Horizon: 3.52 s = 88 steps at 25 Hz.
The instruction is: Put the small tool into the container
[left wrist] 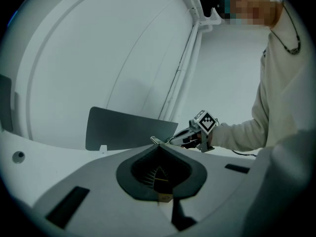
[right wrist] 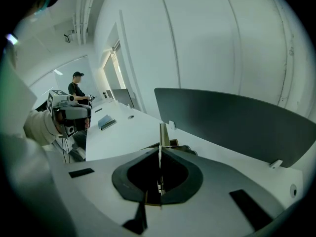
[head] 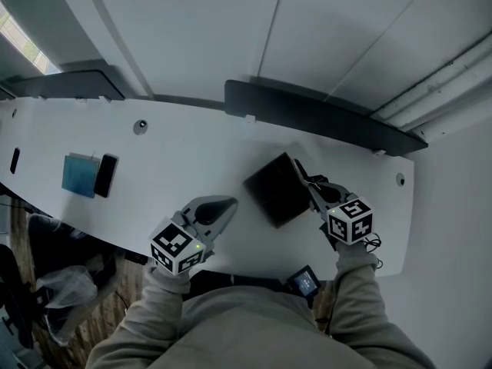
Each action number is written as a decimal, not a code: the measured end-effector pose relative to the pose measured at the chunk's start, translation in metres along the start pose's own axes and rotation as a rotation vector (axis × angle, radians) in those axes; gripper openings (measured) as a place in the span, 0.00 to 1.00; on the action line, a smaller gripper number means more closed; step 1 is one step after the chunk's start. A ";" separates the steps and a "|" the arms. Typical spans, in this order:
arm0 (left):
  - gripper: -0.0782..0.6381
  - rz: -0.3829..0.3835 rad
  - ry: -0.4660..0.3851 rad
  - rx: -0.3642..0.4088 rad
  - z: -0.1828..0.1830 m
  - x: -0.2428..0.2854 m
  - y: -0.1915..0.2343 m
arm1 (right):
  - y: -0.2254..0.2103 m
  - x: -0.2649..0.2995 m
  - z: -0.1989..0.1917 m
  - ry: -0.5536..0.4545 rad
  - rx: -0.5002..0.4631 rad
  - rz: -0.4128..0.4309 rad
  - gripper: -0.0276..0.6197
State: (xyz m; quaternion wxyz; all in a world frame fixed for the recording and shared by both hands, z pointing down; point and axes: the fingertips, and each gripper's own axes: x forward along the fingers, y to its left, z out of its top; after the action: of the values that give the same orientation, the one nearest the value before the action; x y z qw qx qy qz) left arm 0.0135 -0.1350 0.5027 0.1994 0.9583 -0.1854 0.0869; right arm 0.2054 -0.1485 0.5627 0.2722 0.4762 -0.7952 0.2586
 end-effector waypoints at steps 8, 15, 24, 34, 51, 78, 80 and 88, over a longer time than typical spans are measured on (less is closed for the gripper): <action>0.11 0.017 0.009 -0.014 -0.011 -0.005 -0.002 | -0.002 0.013 -0.013 0.047 -0.033 0.002 0.08; 0.11 0.063 0.011 -0.032 -0.019 -0.017 0.002 | -0.011 0.022 -0.021 0.083 -0.045 -0.004 0.08; 0.11 0.106 0.007 -0.050 -0.026 -0.028 0.006 | -0.016 0.036 -0.023 0.108 -0.052 0.001 0.08; 0.11 0.141 0.001 -0.066 -0.030 -0.038 0.015 | -0.020 0.050 -0.017 0.174 -0.099 -0.026 0.08; 0.11 0.169 0.000 -0.099 -0.042 -0.048 0.027 | -0.019 0.083 -0.042 0.266 -0.090 -0.022 0.08; 0.11 0.158 0.010 -0.115 -0.050 -0.054 0.030 | -0.018 0.104 -0.062 0.284 -0.026 0.013 0.08; 0.11 0.151 0.009 -0.123 -0.052 -0.054 0.027 | -0.018 0.103 -0.063 0.267 -0.009 0.026 0.08; 0.11 0.128 0.009 -0.114 -0.048 -0.052 0.021 | -0.005 0.101 -0.064 0.225 0.046 0.096 0.18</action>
State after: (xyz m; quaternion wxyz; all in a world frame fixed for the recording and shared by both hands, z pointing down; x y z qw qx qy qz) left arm -0.0469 -0.1160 0.5412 0.2484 0.9312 -0.2498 0.0932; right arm 0.1819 -0.1702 0.6778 0.3361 0.4118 -0.7752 0.3413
